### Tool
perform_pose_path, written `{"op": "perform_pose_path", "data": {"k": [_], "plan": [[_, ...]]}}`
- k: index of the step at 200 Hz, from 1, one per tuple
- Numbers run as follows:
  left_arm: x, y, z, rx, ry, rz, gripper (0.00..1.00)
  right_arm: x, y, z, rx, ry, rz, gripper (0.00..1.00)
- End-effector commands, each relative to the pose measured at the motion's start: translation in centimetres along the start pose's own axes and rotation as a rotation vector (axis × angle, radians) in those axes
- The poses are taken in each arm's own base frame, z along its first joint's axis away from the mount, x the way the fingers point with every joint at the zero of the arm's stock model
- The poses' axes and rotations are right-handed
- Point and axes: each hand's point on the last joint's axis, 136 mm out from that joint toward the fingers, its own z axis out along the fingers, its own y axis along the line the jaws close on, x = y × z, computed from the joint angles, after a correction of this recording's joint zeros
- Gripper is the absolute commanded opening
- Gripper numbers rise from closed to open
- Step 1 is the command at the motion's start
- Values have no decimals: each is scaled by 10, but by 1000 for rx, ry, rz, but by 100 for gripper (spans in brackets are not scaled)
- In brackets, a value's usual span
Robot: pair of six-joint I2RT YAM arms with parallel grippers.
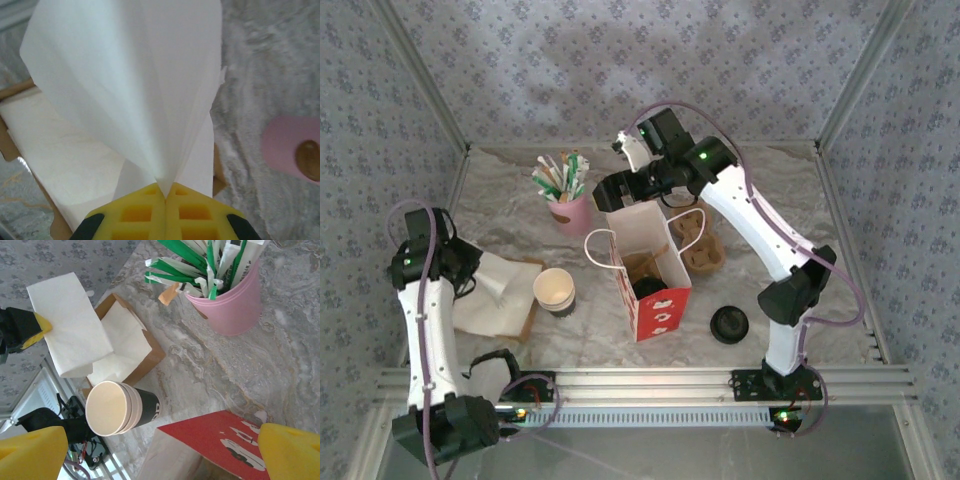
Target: Pack the takeout coffee
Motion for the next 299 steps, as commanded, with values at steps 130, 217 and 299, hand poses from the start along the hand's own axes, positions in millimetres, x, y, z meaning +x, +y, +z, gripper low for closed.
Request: {"op": "perform_pose_path", "data": {"k": [130,217,299], "plan": [[42,-163,-133,634,167,533,0,-43,63,-83,-158,-383,-360,91],[114,-218,-204,983,419,806,0,-46,95,-108,-270,-449,-647,84],[156,-236,-253,1190,538,948,0,-30,112,-101,-386,-391,-759,91]]}}
